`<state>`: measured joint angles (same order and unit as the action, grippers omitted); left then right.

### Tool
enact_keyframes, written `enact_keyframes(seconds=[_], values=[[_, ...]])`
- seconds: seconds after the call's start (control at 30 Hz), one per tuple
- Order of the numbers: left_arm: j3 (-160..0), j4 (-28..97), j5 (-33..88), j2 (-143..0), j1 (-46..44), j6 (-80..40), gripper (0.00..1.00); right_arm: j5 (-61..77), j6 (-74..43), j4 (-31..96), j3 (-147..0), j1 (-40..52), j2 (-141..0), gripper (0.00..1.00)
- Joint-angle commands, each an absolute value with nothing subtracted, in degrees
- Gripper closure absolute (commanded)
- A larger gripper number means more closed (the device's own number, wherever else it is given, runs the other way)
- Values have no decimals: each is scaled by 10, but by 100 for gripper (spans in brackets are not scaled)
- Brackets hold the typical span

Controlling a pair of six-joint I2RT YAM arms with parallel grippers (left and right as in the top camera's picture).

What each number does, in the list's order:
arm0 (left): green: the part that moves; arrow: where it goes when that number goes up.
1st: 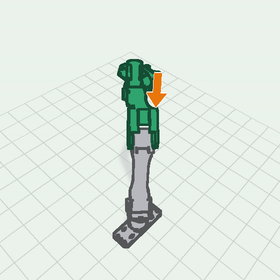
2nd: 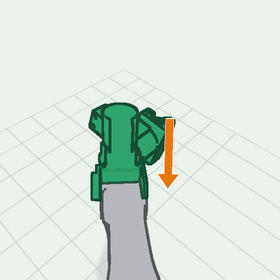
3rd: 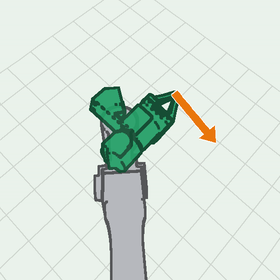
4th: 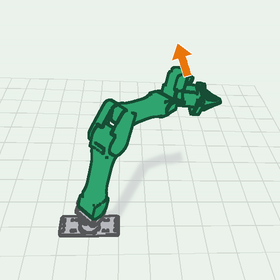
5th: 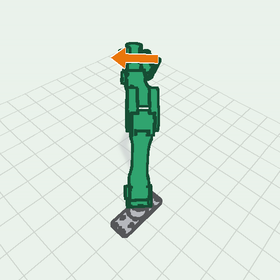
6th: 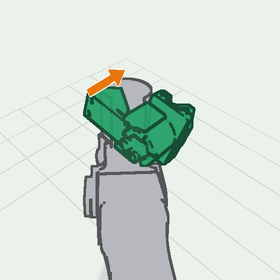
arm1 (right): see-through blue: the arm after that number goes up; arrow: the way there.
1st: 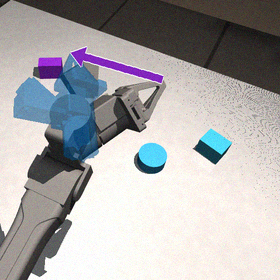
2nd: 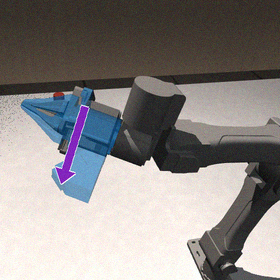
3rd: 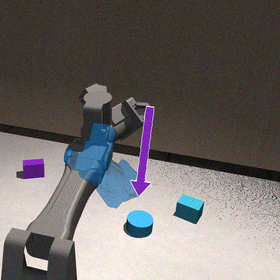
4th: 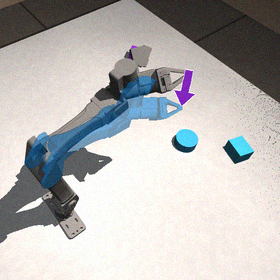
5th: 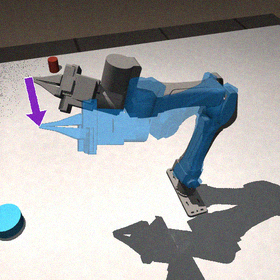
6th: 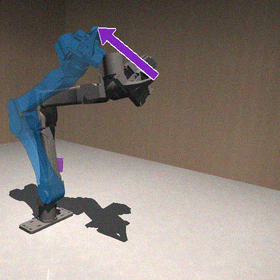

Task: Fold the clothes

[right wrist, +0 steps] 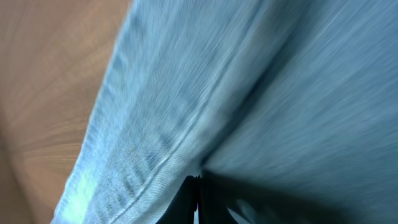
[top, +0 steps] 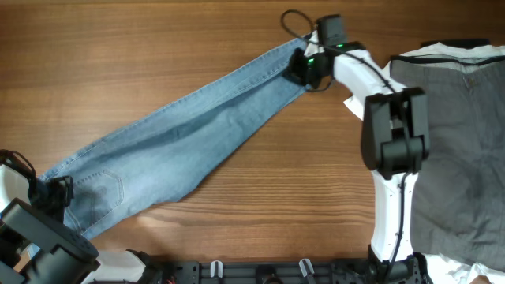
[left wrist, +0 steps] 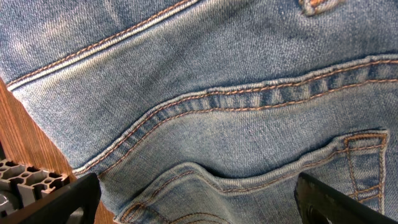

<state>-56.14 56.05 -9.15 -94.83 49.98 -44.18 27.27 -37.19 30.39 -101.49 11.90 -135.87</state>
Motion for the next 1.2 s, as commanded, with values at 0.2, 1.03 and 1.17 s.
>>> enact_keyframes(seconds=[0.2, 1.03, 1.17], values=[[-557, 561, -95, -946, 497, -436, 0, 423, -375, -33, -1015, 145, -1382, 92], [-623, 604, 90, -922, 496, -257, 0, 180, -169, 201, -1016, -4, -1351, 61], [-623, 598, 90, -922, 496, -257, 0, 182, -183, 201, -1016, -3, -1366, 76]])
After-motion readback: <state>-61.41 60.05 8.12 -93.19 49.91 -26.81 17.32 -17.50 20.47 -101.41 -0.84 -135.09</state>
